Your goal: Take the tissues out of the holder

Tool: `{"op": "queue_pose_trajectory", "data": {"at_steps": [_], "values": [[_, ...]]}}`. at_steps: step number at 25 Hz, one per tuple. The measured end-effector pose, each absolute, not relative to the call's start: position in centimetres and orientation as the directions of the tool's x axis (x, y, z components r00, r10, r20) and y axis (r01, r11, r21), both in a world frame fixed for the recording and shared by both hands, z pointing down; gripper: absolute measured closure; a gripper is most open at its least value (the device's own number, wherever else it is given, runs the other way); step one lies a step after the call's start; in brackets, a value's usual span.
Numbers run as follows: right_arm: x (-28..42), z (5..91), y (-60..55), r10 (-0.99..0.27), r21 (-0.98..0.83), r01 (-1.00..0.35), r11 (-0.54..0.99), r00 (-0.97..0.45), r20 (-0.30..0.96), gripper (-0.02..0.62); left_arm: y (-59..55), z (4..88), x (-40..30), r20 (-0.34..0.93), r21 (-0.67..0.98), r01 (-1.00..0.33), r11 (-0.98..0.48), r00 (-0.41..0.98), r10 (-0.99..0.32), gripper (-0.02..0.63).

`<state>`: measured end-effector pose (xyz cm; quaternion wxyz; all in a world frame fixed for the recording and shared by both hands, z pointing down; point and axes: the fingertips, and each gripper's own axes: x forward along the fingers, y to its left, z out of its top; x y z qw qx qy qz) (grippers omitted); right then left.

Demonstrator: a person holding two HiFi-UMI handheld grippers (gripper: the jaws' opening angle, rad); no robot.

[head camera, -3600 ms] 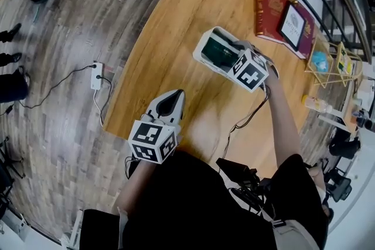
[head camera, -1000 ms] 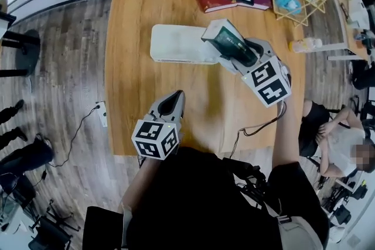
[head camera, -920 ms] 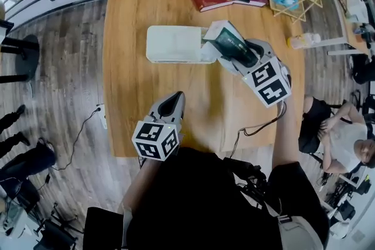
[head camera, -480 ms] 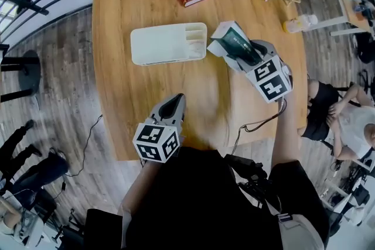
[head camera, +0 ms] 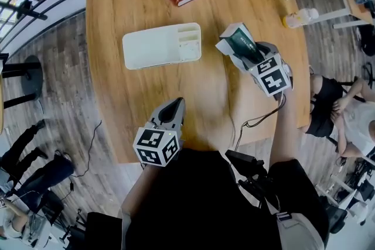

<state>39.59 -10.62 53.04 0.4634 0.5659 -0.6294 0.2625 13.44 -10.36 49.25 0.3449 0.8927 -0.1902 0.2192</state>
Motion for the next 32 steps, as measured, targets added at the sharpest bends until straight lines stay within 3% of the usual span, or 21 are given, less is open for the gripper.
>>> {"op": "queue_pose_trajectory", "data": {"at_steps": [21,32], "values": [[40.9,57.3,-11.3,-0.454,0.215,-0.961,0.175,0.115,0.884,0.325,-10.4,50.3,14.1,0.542,0.536,-0.495,-0.684,0.823,-0.171,0.594],[41.6,52.0,-11.6,-0.663,0.211,-0.977,0.043,0.13,0.737,0.318,-10.2,49.8,14.0,0.528,0.539,-0.483,-0.69,0.832,-0.17,0.594]]}}
